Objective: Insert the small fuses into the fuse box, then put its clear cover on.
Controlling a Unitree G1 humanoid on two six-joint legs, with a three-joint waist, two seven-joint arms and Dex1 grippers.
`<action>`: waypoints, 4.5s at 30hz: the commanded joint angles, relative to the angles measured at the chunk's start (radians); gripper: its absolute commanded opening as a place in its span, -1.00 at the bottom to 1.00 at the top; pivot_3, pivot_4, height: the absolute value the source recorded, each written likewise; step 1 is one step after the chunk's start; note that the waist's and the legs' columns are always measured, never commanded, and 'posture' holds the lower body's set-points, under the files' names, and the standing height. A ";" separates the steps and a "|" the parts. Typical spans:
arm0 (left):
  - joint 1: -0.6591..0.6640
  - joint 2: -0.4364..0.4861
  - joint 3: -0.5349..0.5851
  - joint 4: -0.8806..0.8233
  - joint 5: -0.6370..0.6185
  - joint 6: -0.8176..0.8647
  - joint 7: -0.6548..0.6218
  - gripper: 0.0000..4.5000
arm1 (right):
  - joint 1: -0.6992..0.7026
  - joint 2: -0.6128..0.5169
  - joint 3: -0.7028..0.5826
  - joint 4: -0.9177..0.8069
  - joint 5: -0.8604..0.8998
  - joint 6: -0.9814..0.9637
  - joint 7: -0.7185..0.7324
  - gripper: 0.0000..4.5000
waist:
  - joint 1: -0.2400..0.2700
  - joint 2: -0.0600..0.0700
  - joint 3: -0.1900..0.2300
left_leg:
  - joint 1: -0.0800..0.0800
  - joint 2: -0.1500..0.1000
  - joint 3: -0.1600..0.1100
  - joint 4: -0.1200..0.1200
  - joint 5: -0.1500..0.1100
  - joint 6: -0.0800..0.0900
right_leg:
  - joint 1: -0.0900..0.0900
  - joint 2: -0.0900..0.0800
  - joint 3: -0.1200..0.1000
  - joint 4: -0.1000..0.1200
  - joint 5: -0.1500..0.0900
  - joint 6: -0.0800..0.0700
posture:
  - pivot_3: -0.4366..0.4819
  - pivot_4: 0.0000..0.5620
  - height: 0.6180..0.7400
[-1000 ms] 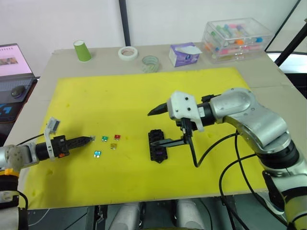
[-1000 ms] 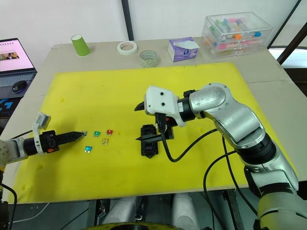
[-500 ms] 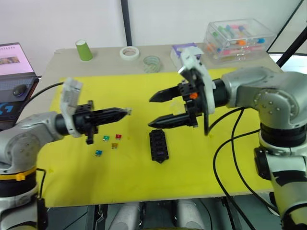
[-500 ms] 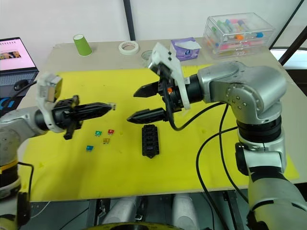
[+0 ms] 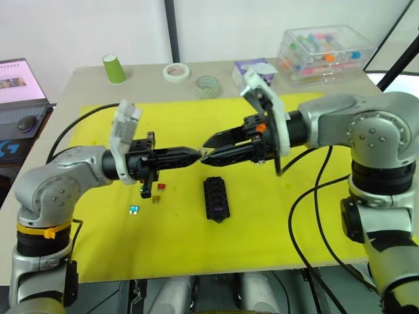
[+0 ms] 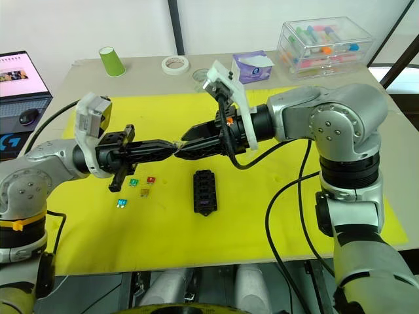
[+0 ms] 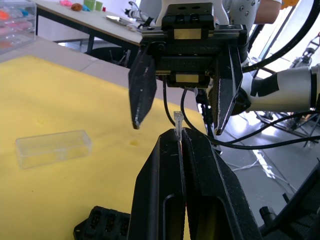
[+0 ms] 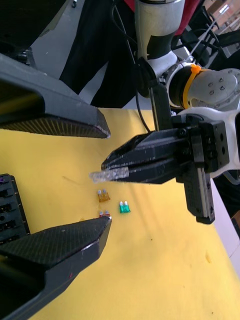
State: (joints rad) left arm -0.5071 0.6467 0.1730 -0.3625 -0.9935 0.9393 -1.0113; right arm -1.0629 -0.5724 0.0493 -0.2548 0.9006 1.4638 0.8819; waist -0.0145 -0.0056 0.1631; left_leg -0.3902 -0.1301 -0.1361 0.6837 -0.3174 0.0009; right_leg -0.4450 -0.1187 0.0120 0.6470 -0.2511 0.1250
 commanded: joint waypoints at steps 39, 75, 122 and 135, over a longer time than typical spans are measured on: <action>0.021 0.043 0.004 -0.006 -0.017 -0.050 0.010 -1.00 | -0.012 0.005 0.001 -0.020 0.045 -0.031 -0.030 -0.37 | 0.000 0.000 0.000 | 0.000 0.000 0.000 0.000 0.000 0.000 | 0.000 0.000 0.000 0.000 0.000 0.000 | -0.05 -0.47 1.00; 0.165 0.151 -0.326 -0.035 0.358 -0.253 -0.050 0.62 | 0.203 -0.294 0.315 -0.228 -0.327 -0.611 0.244 -1.00 | 0.004 0.000 0.000 | 0.000 0.000 0.001 -0.001 0.000 0.000 | 0.000 0.000 0.000 -0.002 0.000 0.000 | -0.05 -0.47 1.00; 0.207 0.045 -0.418 0.028 0.613 -0.463 -0.066 1.00 | 0.324 -0.206 0.479 -0.165 -0.650 -0.661 0.270 -1.00 | 0.006 0.000 0.000 | 0.000 0.001 0.001 0.000 0.000 0.000 | 0.000 0.000 0.000 -0.003 0.000 0.000 | -0.05 -0.47 1.00; 0.211 0.038 -0.419 0.023 0.612 -0.461 -0.059 1.00 | 0.268 -0.190 0.450 -0.192 -0.622 -0.556 0.266 -1.00 | 0.006 0.000 0.000 | 0.000 0.001 0.001 0.000 0.000 0.000 | 0.000 0.001 0.000 -0.003 0.000 0.000 | -0.05 -0.47 1.00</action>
State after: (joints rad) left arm -0.2972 0.6860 -0.2586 -0.3116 -0.3811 0.4917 -1.0698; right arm -0.7612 -0.7660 0.5182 -0.4286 0.2684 0.8887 1.1463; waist -0.0089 -0.0058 0.1634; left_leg -0.3903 -0.1295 -0.1348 0.6833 -0.3172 0.0006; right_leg -0.4445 -0.1182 0.0121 0.6437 -0.2512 0.1250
